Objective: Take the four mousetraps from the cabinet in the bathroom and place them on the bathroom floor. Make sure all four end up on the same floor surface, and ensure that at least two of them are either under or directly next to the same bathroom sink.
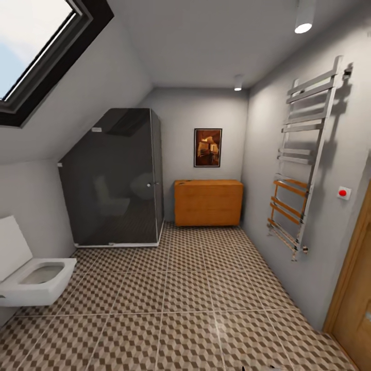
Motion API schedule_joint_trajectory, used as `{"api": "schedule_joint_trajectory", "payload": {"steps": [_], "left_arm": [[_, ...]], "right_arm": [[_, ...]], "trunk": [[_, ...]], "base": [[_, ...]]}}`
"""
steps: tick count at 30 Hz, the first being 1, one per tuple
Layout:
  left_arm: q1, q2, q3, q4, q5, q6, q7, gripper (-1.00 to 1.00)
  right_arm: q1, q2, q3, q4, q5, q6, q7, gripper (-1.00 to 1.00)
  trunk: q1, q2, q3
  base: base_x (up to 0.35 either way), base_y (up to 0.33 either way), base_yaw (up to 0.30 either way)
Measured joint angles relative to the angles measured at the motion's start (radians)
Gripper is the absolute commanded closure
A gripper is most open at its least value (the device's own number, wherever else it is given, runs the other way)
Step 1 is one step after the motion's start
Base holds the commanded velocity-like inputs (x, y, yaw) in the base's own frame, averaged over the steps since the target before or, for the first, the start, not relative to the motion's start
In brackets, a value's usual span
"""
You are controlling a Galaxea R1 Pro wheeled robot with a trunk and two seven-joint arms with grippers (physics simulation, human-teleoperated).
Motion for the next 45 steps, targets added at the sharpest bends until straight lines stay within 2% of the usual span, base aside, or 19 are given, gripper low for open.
{"api": "schedule_joint_trajectory", "payload": {"steps": [14, 30, 45], "left_arm": [[0.0, 0.0, 0.0, 0.0, 0.0, 0.0, 0.0, -1.0], [0.0, 0.0, 0.0, 0.0, 0.0, 0.0, 0.0, -1.0], [0.0, 0.0, 0.0, 0.0, 0.0, 0.0, 0.0, -1.0]], "right_arm": [[0.0, 0.0, 0.0, 0.0, 0.0, 0.0, 0.001, -1.0], [0.0, -0.005, -0.001, 0.0, 0.0, 0.001, 0.0, -1.0], [0.0, -0.006, -0.001, 0.0, 0.0, 0.001, 0.0, -1.0]], "trunk": [[0.0, 0.0, 0.0], [0.0, 0.0, -0.002], [0.0, 0.0, -0.02]], "base": [[0.0, 0.0, -0.23], [0.0, 0.0, -0.018], [0.0, 0.0, 0.0]]}}
